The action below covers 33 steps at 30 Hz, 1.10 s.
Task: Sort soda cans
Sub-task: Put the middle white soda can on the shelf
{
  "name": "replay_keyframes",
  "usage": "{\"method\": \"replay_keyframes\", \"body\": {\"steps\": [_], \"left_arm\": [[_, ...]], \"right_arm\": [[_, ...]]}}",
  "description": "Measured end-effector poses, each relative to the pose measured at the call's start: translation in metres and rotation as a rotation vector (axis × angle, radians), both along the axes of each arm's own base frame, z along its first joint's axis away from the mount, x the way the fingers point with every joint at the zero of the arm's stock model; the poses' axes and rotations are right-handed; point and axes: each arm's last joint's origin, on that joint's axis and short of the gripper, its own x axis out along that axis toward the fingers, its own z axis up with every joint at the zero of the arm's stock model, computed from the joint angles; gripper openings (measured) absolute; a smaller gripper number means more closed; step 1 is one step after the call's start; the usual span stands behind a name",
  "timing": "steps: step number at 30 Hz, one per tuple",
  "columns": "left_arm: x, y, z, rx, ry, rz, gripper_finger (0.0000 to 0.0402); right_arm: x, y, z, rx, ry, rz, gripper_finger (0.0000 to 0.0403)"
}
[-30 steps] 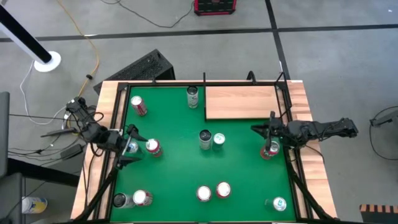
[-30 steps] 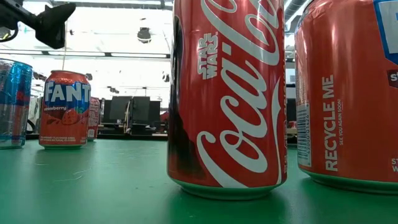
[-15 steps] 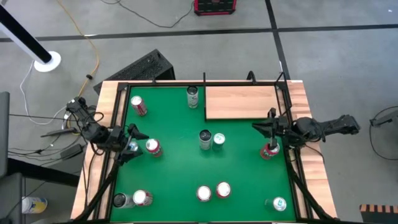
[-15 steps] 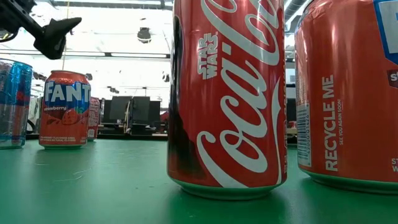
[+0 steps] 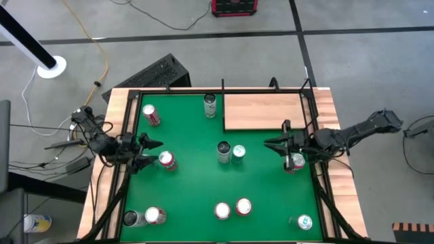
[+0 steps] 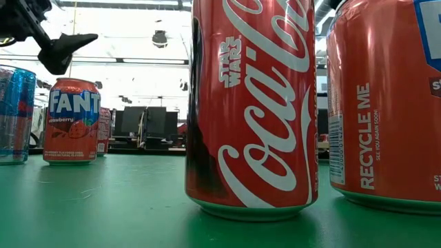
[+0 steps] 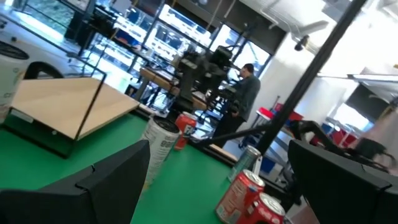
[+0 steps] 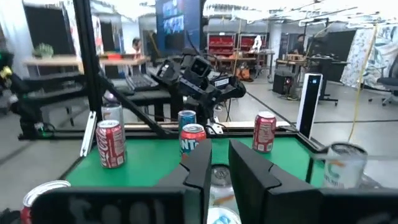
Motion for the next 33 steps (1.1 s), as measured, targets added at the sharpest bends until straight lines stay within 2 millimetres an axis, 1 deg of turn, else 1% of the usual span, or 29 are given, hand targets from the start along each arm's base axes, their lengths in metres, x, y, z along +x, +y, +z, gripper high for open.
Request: {"method": "replay_keyframes", "body": {"steps": [3,7,11,14,19,22,26,31,33], "left_arm": [[0.003,0.001,-0.002,0.011,0.010,0.005,0.0368],[0.010,0.001,-0.004,0.042,0.028,0.005,0.0368],[0.018,0.001,-0.003,0.059,0.022,-0.012,0.0368],[0.024,0.002,0.008,0.103,0.020,-0.014,0.0368],[0.036,0.000,0.042,0.254,0.010,-0.012,0.0368],[0.048,-0.004,0.057,0.347,0.041,0.003,0.0368],[0.071,-0.010,0.069,0.471,0.119,0.047,0.0368],[0.100,-0.012,0.083,0.603,0.216,0.120,0.0368],[0.109,-0.012,0.084,0.647,0.273,0.125,0.0368]], "right_arm": [[0.017,0.008,0.017,-0.055,0.061,-0.003,0.0106],[0.037,0.015,0.038,-0.084,0.142,-0.002,0.0140],[0.053,0.020,0.053,-0.104,0.199,-0.004,0.0175],[0.065,0.024,0.061,-0.114,0.215,-0.008,0.0201],[0.085,0.029,0.067,-0.152,0.247,-0.011,0.0239],[0.098,0.034,0.071,-0.177,0.269,-0.010,0.0257],[0.117,0.040,0.077,-0.203,0.337,-0.022,0.0272],[0.140,0.044,0.082,-0.258,0.478,-0.069,0.0285],[0.147,0.046,0.082,-0.266,0.528,-0.077,0.0289]]}}
